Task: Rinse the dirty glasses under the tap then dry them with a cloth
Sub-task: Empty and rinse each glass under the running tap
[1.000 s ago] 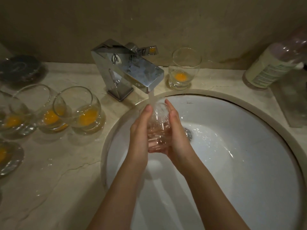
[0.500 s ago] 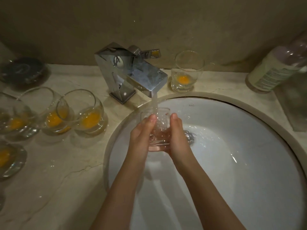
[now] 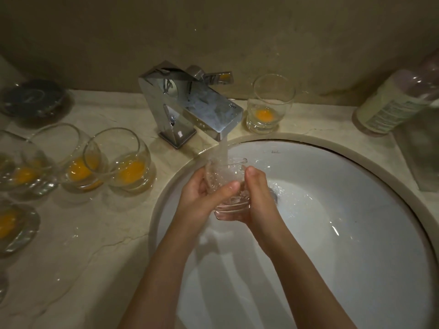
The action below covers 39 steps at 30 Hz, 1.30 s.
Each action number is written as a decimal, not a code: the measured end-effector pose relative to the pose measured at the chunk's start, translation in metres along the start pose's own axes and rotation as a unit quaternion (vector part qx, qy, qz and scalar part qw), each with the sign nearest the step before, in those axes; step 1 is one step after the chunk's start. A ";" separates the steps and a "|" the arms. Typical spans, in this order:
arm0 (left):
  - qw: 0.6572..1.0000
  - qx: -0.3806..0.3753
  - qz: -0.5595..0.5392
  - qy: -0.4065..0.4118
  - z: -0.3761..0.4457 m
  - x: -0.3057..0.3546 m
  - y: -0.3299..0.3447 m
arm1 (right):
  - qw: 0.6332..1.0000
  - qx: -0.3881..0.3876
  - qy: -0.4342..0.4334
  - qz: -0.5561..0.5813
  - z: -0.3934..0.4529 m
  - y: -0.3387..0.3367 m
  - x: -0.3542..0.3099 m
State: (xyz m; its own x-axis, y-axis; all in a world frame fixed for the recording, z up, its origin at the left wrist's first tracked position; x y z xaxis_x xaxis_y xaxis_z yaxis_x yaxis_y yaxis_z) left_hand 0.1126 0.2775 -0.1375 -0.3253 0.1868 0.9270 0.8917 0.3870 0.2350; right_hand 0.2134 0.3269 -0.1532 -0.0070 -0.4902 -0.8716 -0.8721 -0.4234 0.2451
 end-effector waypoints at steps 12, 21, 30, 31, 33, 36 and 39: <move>0.998 0.053 -0.020 -0.034 -0.014 0.005 -0.007 | 0.969 0.060 -0.095 -0.221 -0.026 -0.017 -0.068; 0.998 0.051 -0.014 -0.033 -0.023 0.021 -0.005 | 0.976 0.010 -0.156 -0.150 0.011 0.028 -0.153; 0.998 0.055 -0.012 -0.031 -0.026 0.020 -0.005 | 0.970 0.026 -0.143 -0.197 0.023 0.038 -0.158; 0.998 0.056 -0.011 -0.031 -0.026 0.020 -0.006 | 0.969 0.028 -0.144 -0.199 0.022 0.037 -0.158; 0.998 0.059 -0.011 -0.031 -0.027 0.018 -0.007 | 0.968 0.030 -0.146 -0.201 0.020 0.038 -0.159; 0.997 0.061 -0.011 -0.034 -0.026 0.015 -0.007 | 0.965 0.032 -0.156 -0.208 0.017 0.038 -0.158; 0.997 0.064 -0.017 -0.039 -0.023 0.011 -0.007 | 0.958 0.028 -0.178 -0.224 0.012 0.039 -0.158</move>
State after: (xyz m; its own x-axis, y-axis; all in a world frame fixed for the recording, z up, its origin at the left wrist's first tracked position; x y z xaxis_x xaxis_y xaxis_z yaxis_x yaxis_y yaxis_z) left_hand 0.1103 0.2559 -0.1220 -0.3831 0.2391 0.8922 0.8333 0.5062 0.2221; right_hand 0.1740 0.3971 -0.0109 0.2164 0.0271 -0.9759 -0.8509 -0.4849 -0.2021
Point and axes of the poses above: each hand's wrist, its own z-axis towards the middle knuckle, its own y-axis out of the palm, x = y × z, the point moved 7 cm from there along z, towards the middle knuckle, and after that the axes turned 3 degrees about -x, right-handed, at the moved point
